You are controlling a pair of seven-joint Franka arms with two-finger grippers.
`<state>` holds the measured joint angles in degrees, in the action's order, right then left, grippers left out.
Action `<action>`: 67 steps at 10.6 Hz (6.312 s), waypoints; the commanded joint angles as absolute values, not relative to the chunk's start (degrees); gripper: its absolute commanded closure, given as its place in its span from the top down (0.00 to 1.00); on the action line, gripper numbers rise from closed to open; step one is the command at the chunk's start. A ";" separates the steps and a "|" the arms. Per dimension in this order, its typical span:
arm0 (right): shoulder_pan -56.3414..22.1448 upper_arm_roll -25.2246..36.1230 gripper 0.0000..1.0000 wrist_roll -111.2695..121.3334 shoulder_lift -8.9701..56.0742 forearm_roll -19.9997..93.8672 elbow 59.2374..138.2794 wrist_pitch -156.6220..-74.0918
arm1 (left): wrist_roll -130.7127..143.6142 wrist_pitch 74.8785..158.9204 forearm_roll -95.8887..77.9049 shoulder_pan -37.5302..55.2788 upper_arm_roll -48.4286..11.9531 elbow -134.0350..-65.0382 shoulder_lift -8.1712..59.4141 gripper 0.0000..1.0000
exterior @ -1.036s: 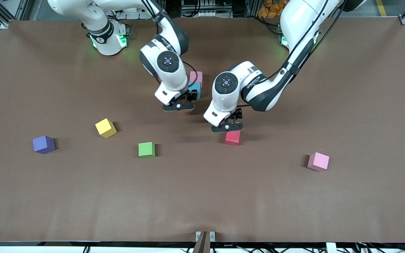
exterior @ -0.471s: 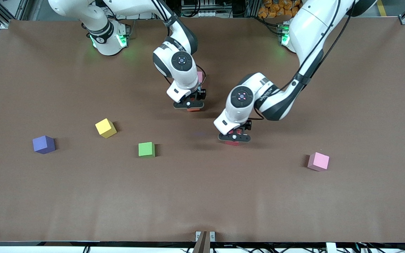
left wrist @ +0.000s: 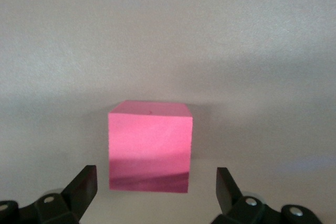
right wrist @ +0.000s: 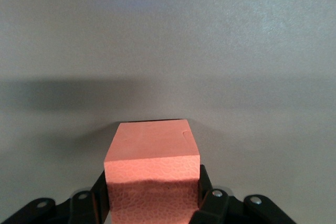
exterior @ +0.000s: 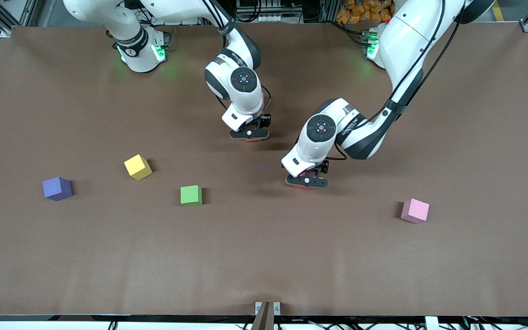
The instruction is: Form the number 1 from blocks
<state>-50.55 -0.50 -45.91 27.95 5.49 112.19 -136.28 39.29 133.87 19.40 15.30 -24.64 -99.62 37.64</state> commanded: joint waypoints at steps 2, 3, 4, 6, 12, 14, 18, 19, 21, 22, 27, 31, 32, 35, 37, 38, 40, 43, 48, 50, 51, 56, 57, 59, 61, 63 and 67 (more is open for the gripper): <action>-52.03 0.26 0.75 -48.43 27.86 5.98 112.15 -136.06 | 39.02 134.74 23.72 15.12 -24.87 -98.97 39.28 1.00; -52.03 0.26 1.00 -48.78 27.60 5.98 112.15 -135.79 | 39.20 134.74 23.82 15.20 -24.87 -98.27 39.90 1.00; -51.60 0.26 1.00 -48.78 27.16 5.89 112.15 -135.44 | 39.37 135.52 23.82 15.29 -24.87 -98.09 40.51 1.00; -49.67 0.26 1.00 -48.78 24.89 5.80 112.15 -133.96 | 39.81 137.36 23.73 15.64 -24.79 -98.09 41.74 1.00; -33.16 0.26 1.00 -33.35 21.00 5.10 111.01 -130.52 | 39.90 140.45 24.78 15.91 -22.76 -97.29 43.77 0.73; -27.89 0.35 1.00 -23.96 23.28 5.01 107.68 -130.78 | 42.86 140.45 24.96 15.91 -22.76 -97.56 43.77 0.06; -25.05 3.86 1.00 -14.42 30.48 5.10 99.16 -130.78 | 52.09 137.48 25.05 17.31 -22.85 -98.35 42.37 0.00; -25.57 5.17 1.00 -14.24 32.33 5.18 97.31 -130.78 | 56.56 134.24 25.14 18.88 -23.20 -98.35 40.97 0.00; -26.10 6.33 1.00 -14.24 34.45 5.89 96.07 -132.26 | 65.52 130.01 25.14 22.48 -23.64 -99.74 37.64 0.00; -26.28 6.42 1.00 -14.24 34.98 5.98 96.15 -133.75 | 69.39 128.60 25.05 24.07 -25.03 -101.58 35.27 0.00; -27.33 6.42 1.00 -14.24 35.86 5.89 97.29 -133.95 | 85.40 122.00 24.08 22.59 -42.42 -108.01 30.41 0.00; -28.04 6.50 1.00 -14.33 37.79 5.98 98.00 -135.35 | 92.89 122.69 21.63 23.55 -53.51 -112.23 31.81 0.00; -28.04 6.50 1.00 -14.24 37.79 5.98 98.26 -135.53 | 94.29 123.39 21.19 23.99 -55.00 -112.50 32.69 0.00; -27.86 7.91 0.64 -14.33 37.88 5.98 99.75 -137.02 | 96.33 129.44 21.27 25.66 -55.72 -116.35 33.49 0.00; -28.04 8.52 0.60 -14.41 37.44 7.20 99.76 -136.67 | 96.33 132.70 22.32 26.89 -55.11 -117.42 34.71 0.00; -28.12 8.53 0.60 -14.41 37.01 8.43 99.76 -136.41 | 96.33 132.98 23.28 26.98 -54.50 -117.33 35.33 0.00; -28.21 8.53 0.59 -15.03 36.65 8.52 99.84 -136.41 | 96.42 133.24 24.52 28.47 -51.79 -117.07 36.21 0.00; -28.13 8.96 0.59 -15.29 31.84 8.53 102.64 -135.00 | 96.42 138.14 25.66 34.25 -42.92 -116.54 36.65 0.00; -28.65 8.96 0.58 -18.70 28.83 8.61 104.85 -134.21 | 96.24 139.57 32.24 35.86 -39.56 -114.00 39.72 0.00; -28.92 8.96 0.58 -19.69 28.56 8.53 104.85 -134.12 | 95.45 139.57 32.70 35.86 -39.20 -113.55 40.08 0.00; -28.92 8.96 0.58 -19.69 28.48 8.61 104.94 -134.12 | 95.36 139.57 32.70 35.77 -39.20 -113.55 40.08 0.00; -29.44 8.96 0.58 -19.95 26.72 8.61 105.03 -134.12 | 94.13 139.57 33.13 35.24 -38.06 -113.55 39.90 0.00; -29.36 8.96 0.58 -19.95 26.54 8.61 105.12 -134.21 | 94.13 139.57 33.13 35.16 -37.97 -113.55 39.90 0.00; -29.36 8.96 0.58 -19.95 26.46 8.61 105.12 -134.30 | 93.17 139.57 33.13 35.07 -37.97 -113.55 39.82 0.00; -29.27 8.96 0.58 -19.95 26.10 8.61 105.03 -134.38 | 93.08 139.57 33.05 34.89 -37.88 -113.47 39.73 0.50; -29.36 8.96 0.58 -19.95 25.93 8.88 105.03 -134.38 | 93.51 139.22 33.13 34.63 -37.88 -112.77 39.47 1.00; -30.40 8.96 0.58 -19.95 25.66 8.88 105.12 -134.30 | 94.13 132.73 32.00 34.37 -38.23 -111.89 34.38 1.00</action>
<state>-29.34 8.74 -19.48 27.59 8.06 103.19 -134.19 93.44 136.06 31.40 34.31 -37.89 -112.22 37.88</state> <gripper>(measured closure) 0.405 0.000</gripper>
